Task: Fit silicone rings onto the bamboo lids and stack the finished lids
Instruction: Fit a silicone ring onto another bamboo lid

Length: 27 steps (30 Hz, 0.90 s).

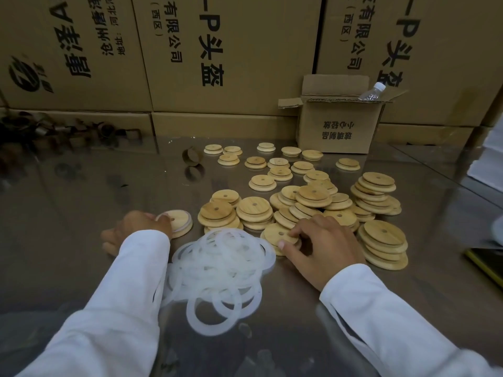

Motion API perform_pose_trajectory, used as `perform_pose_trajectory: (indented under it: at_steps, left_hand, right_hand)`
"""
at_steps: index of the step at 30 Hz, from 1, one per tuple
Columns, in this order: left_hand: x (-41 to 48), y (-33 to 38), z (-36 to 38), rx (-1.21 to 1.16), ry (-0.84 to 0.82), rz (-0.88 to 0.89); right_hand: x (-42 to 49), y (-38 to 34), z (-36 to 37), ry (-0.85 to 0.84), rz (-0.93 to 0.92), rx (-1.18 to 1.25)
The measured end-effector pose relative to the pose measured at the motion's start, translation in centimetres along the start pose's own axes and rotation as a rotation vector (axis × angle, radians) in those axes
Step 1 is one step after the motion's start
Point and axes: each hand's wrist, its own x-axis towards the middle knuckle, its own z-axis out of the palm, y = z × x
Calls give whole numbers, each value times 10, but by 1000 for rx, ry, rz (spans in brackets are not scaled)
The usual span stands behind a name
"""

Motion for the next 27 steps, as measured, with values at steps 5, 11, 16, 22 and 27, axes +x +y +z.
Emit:
perform_pose_trajectory:
  at_steps: [5,11,16,22,27]
  left_hand:
    - [-16,11,-4,-142,96,298]
    - [-73,26,8,-505,-354,816]
    - [-78,22,17,-524,-634,802]
    - [-76,21,17,-556,-709,735]
    - [-78,20,15,-535,-710,764]
  right_hand:
    - [2,-1,5,17,34,-43]
    - [8,-6,9,57,51,-29]
    - [13,-8,9,40,80,38]
    - [12,-11,2,98,159,95]
    - [12,-11,-4,196,241,108]
